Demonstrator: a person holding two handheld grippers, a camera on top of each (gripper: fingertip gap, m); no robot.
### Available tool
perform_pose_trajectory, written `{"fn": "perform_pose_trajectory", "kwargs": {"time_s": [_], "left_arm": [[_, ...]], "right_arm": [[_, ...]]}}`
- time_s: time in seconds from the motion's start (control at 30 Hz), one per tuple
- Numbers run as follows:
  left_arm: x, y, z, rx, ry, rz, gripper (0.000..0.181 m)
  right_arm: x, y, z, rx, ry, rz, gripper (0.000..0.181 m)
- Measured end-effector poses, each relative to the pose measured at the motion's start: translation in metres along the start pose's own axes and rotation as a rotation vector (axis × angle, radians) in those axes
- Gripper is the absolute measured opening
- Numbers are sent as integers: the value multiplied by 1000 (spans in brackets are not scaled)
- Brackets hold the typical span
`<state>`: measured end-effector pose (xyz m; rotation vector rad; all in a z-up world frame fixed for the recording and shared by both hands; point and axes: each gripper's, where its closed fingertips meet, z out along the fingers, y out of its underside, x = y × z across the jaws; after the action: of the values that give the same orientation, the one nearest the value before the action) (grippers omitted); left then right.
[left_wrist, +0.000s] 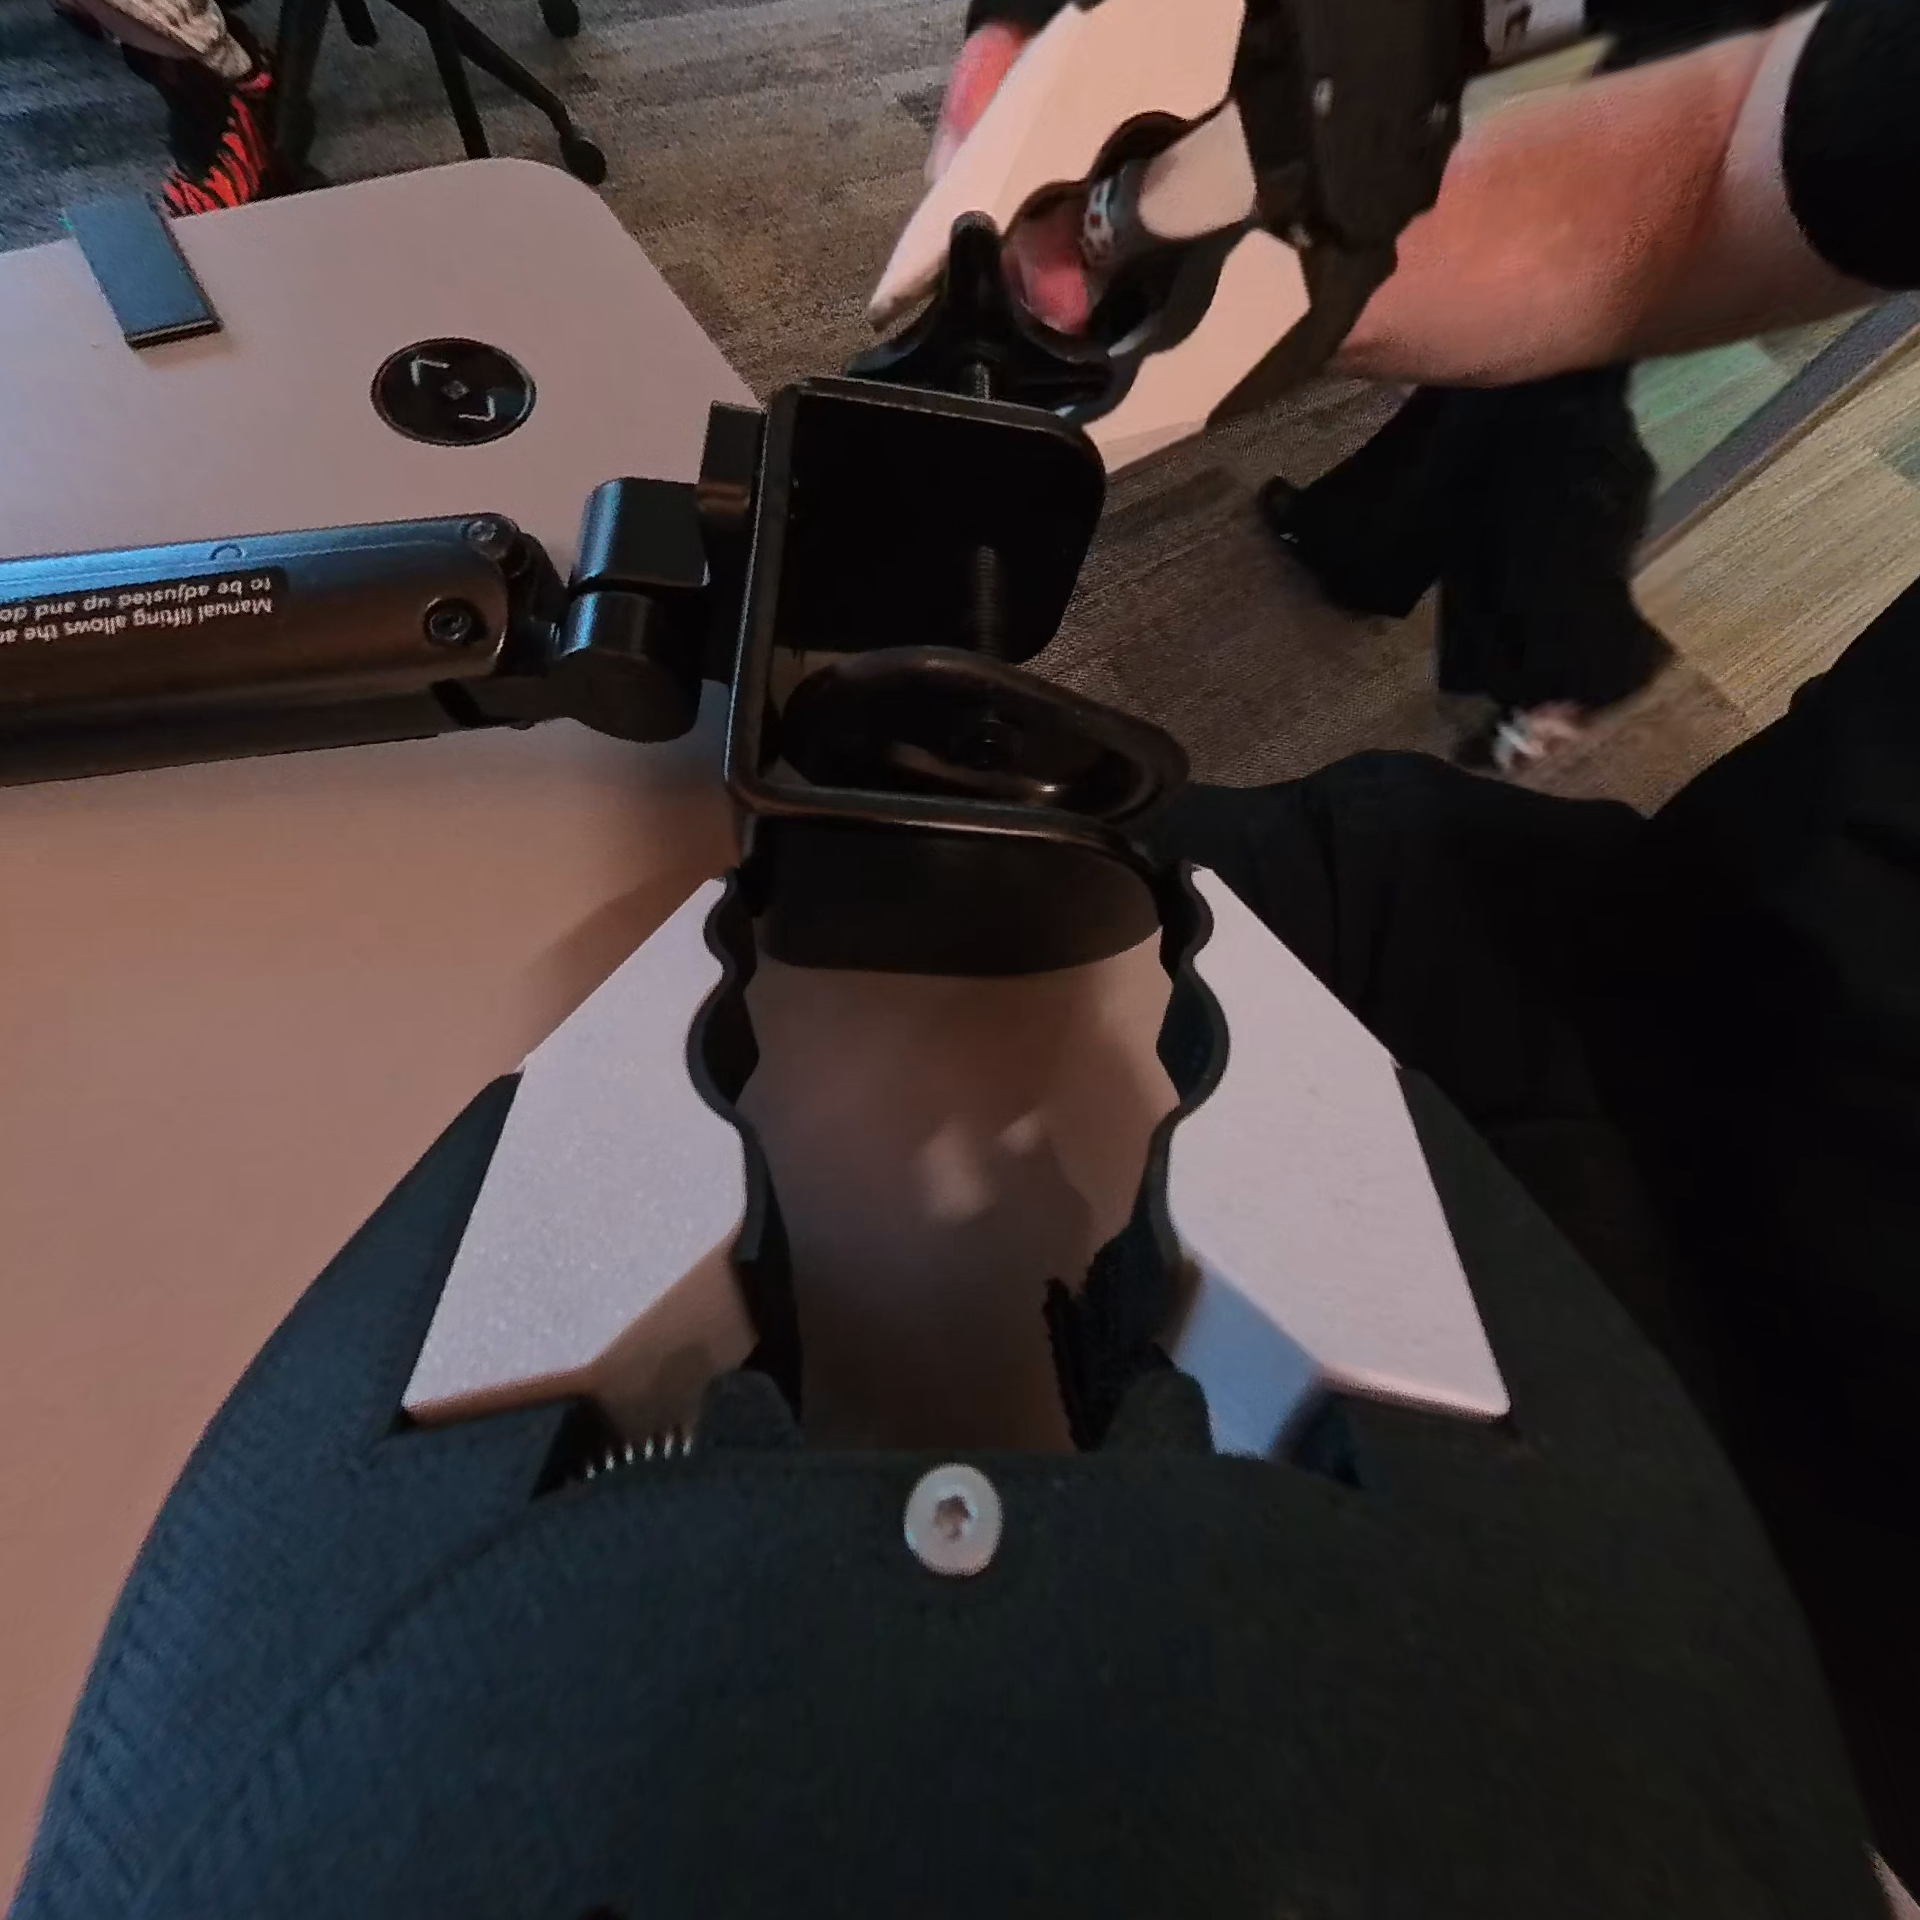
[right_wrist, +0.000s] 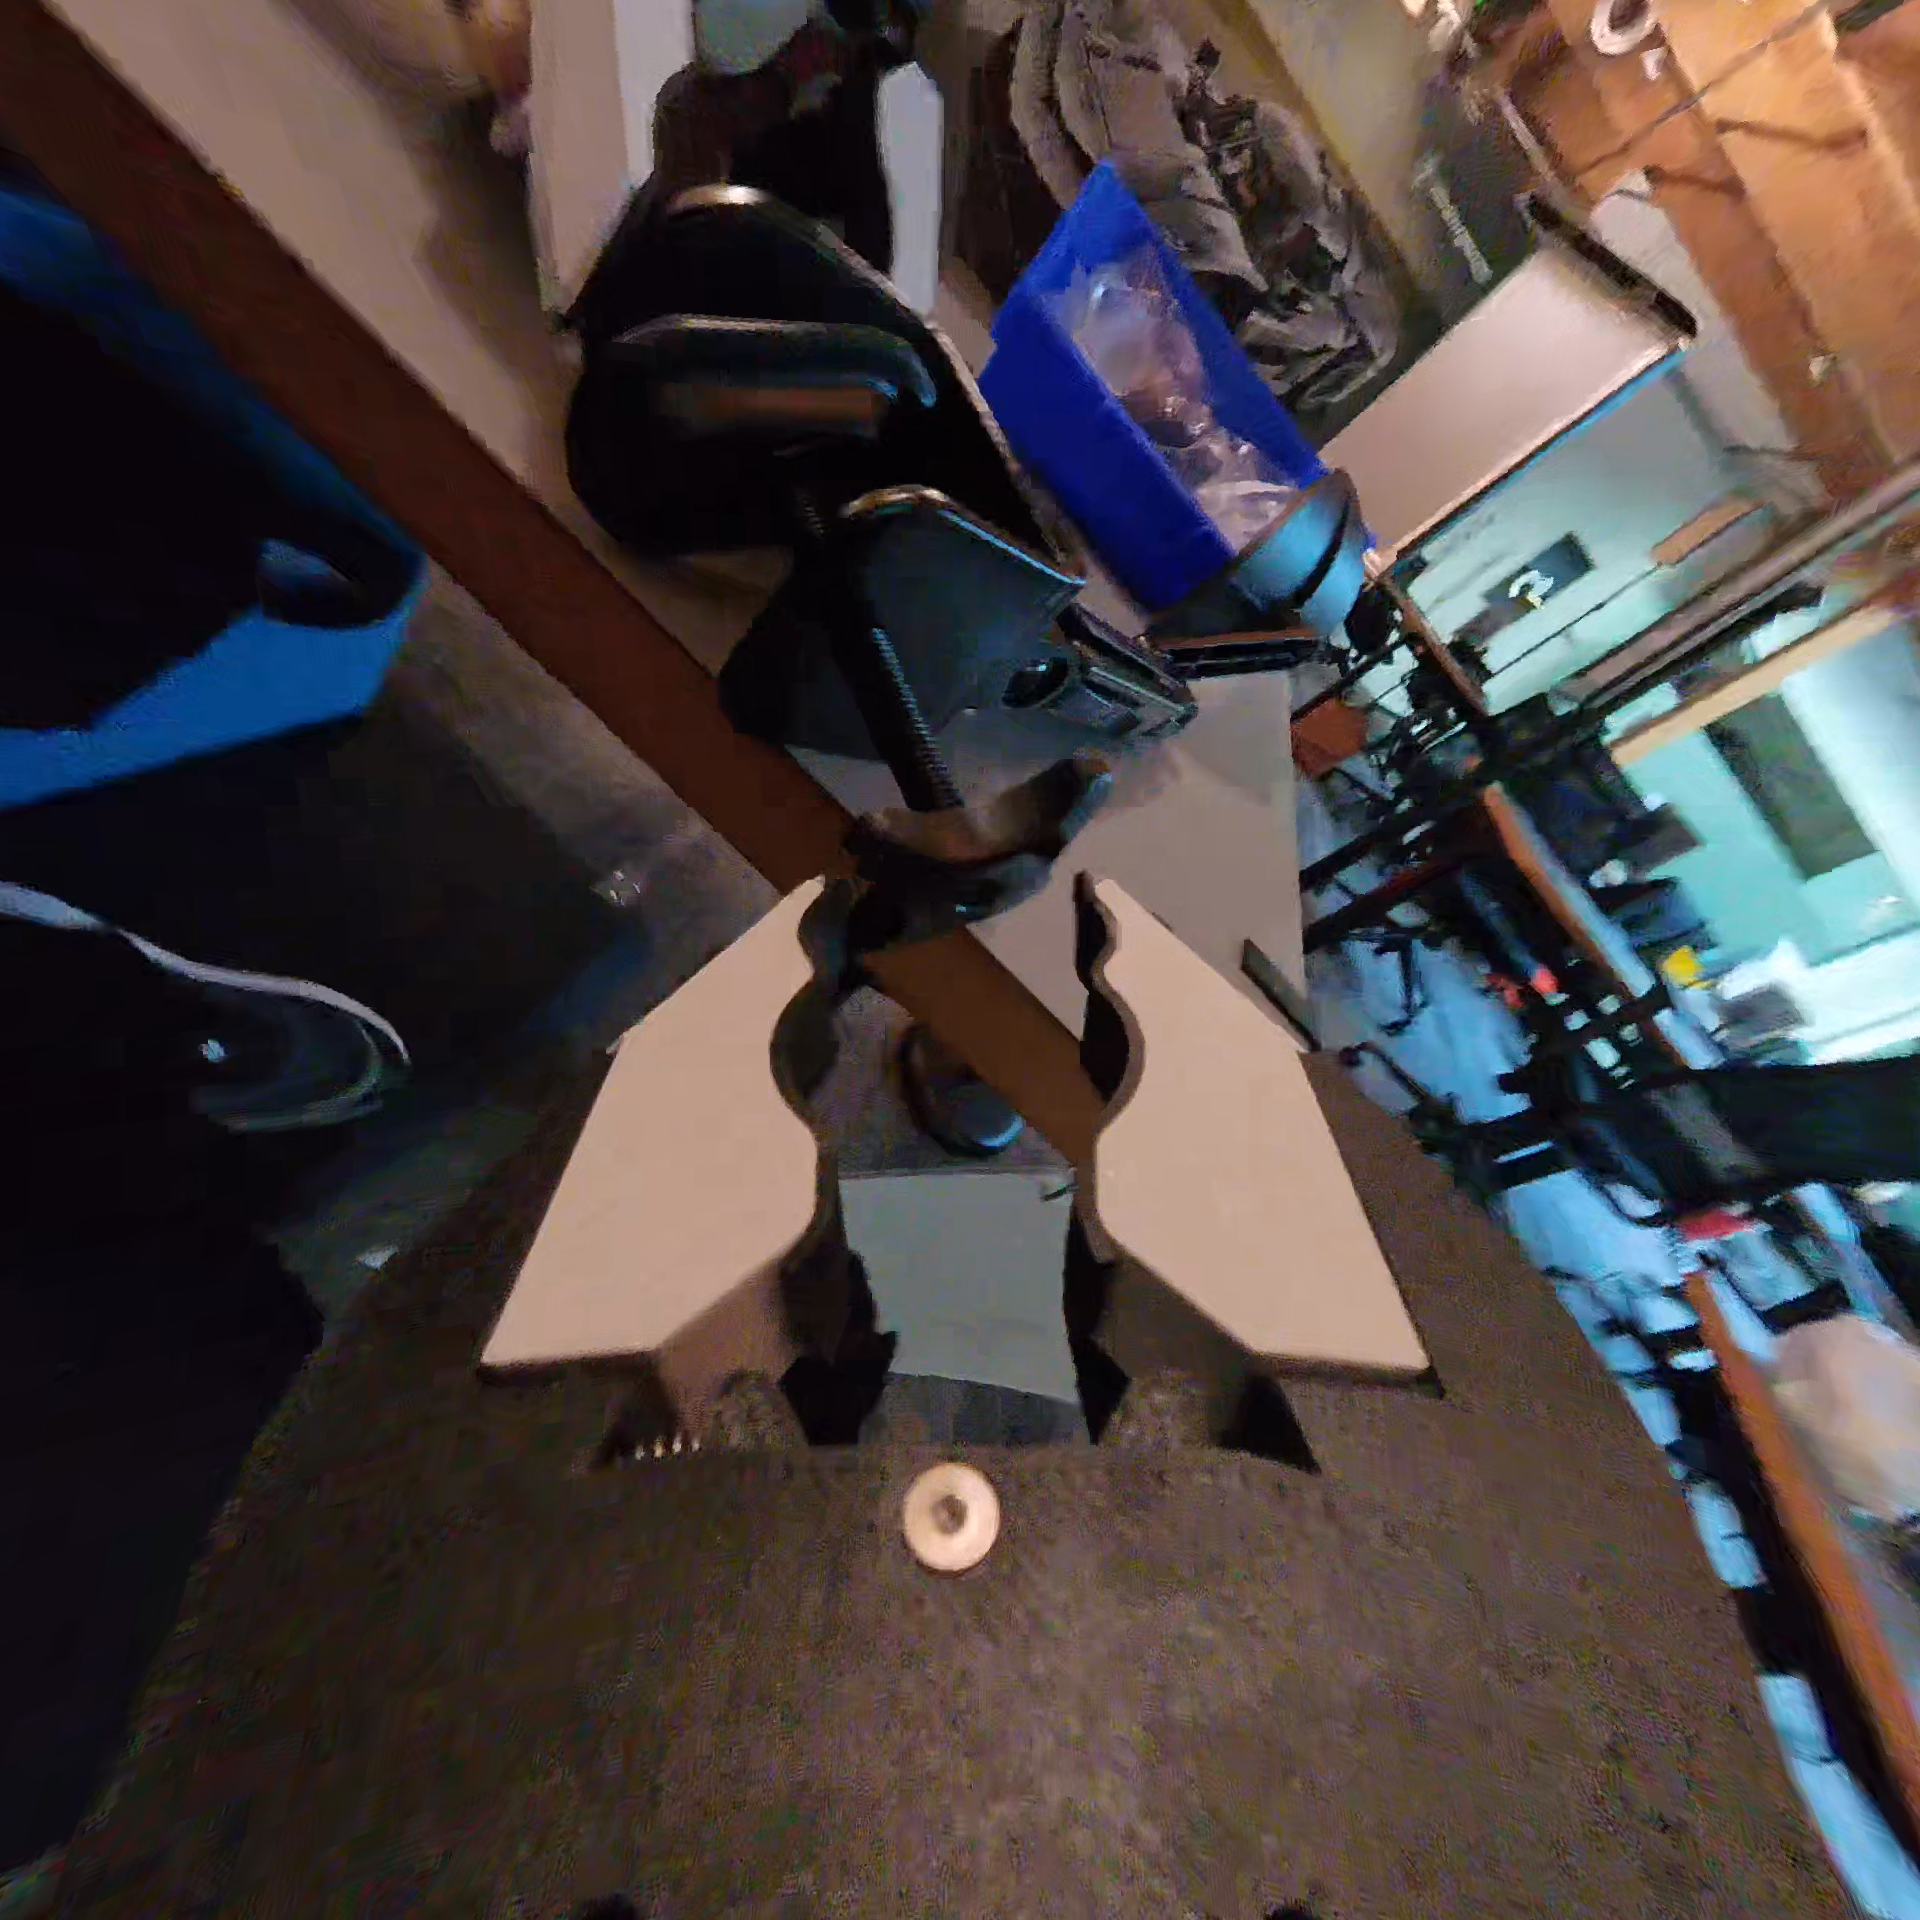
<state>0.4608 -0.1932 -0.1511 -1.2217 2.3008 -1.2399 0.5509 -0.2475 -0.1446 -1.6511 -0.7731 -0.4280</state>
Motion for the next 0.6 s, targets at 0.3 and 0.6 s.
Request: {"fn": "perform_pose_trajectory", "kwargs": {"time_s": [0.3, 0.6], "left_arm": [[2, 6, 2, -38, 0, 12, 88], [-4, 6, 16, -102, -109, 42, 90]], "right_arm": [[-6, -1, 7, -12, -228, 456, 60], [-11, -6, 16, -5, -220, 599, 47]]}}
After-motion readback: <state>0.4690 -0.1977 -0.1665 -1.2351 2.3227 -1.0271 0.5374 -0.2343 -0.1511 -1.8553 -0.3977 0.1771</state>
